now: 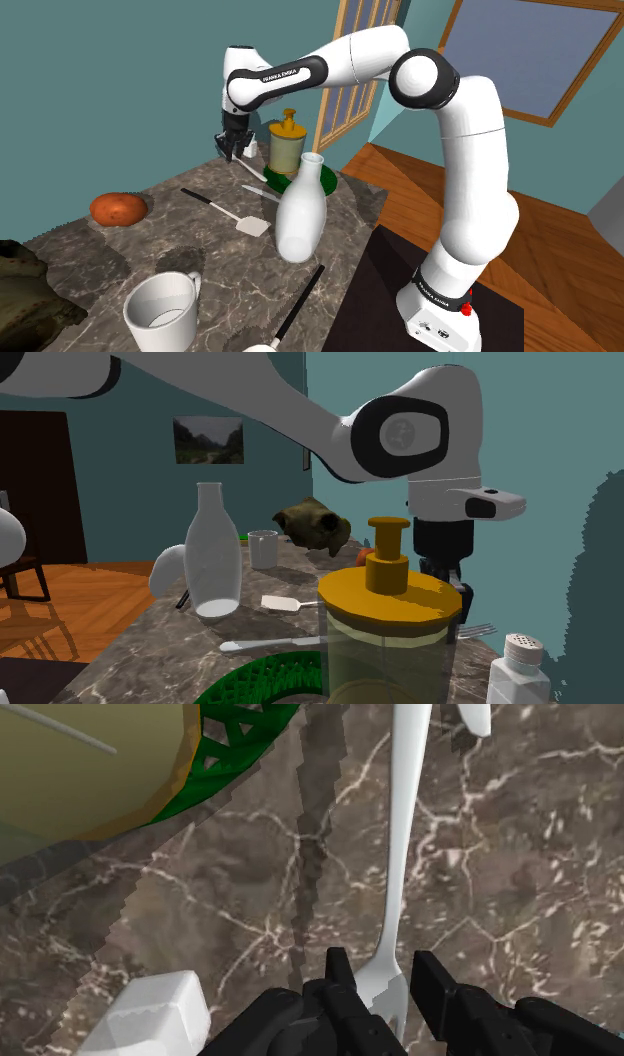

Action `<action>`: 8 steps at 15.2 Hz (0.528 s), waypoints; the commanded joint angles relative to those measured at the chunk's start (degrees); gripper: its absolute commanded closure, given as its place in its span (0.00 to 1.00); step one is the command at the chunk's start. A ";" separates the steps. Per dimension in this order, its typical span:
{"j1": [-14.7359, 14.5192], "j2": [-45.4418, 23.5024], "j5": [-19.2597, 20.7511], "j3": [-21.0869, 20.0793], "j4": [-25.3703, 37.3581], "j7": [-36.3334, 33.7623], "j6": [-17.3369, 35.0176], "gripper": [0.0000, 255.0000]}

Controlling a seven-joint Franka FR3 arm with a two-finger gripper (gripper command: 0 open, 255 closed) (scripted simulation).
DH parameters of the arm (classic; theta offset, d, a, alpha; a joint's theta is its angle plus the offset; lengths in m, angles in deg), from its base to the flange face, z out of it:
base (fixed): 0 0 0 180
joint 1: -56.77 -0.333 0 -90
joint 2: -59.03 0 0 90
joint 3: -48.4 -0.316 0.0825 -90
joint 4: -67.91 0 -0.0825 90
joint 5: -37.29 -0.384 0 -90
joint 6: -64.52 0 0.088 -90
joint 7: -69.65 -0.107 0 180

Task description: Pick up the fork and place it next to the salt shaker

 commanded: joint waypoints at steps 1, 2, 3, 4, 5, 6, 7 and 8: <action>-0.06 -0.59 0.29 0.17 -0.75 -0.20 1.33 1.00; -0.09 -0.89 0.43 0.25 -1.07 -0.30 1.94 1.00; -0.12 -1.20 0.57 0.34 -1.38 -0.39 2.54 1.00; -0.16 -1.52 0.72 0.43 -1.67 -0.49 3.14 1.00; -0.16 -1.53 0.73 0.44 -1.69 -0.49 3.17 1.00; -0.16 -1.53 0.73 0.44 -1.69 -0.49 3.17 1.00; -0.16 -1.54 0.73 0.44 -1.69 -0.49 3.17 1.00; -0.16 -1.54 0.73 0.44 -1.69 -0.49 3.17 1.00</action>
